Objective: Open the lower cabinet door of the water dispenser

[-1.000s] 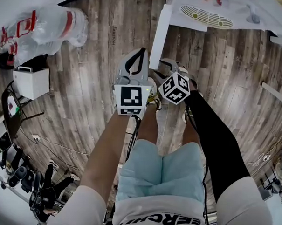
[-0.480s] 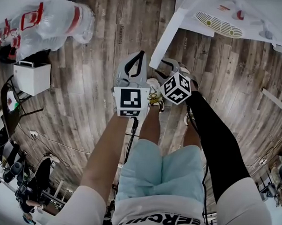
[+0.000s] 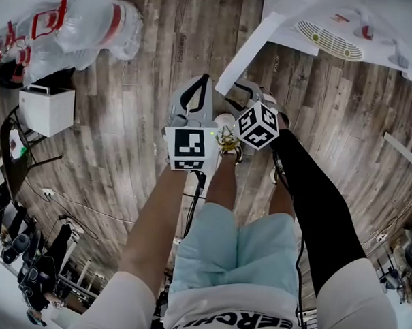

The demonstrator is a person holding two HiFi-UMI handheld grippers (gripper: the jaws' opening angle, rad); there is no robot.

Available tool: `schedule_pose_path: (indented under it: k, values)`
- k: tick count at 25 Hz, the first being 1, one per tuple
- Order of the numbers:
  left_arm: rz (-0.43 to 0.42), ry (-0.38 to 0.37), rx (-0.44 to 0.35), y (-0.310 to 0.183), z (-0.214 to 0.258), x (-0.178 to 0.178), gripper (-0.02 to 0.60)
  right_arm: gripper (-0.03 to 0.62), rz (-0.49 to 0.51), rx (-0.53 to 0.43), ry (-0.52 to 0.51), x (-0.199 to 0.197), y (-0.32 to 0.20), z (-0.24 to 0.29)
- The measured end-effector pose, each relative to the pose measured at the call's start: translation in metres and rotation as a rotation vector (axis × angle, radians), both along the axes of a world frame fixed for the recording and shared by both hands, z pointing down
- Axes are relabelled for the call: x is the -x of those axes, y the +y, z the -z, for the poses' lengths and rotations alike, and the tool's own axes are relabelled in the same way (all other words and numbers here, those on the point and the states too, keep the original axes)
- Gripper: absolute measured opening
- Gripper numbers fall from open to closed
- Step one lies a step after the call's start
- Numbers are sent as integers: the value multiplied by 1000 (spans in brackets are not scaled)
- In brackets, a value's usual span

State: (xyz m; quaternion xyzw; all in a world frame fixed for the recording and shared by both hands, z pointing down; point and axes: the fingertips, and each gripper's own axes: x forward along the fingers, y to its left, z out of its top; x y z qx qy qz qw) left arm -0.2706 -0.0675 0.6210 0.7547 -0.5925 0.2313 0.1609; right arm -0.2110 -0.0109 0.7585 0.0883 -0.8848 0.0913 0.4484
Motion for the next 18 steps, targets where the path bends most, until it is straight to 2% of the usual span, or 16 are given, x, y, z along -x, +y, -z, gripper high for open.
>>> schedule_pose_path:
  k: [18]
  values:
    - [57,-19,21,7,-5,53,57,201,54,-20,-3,62,-28,-3]
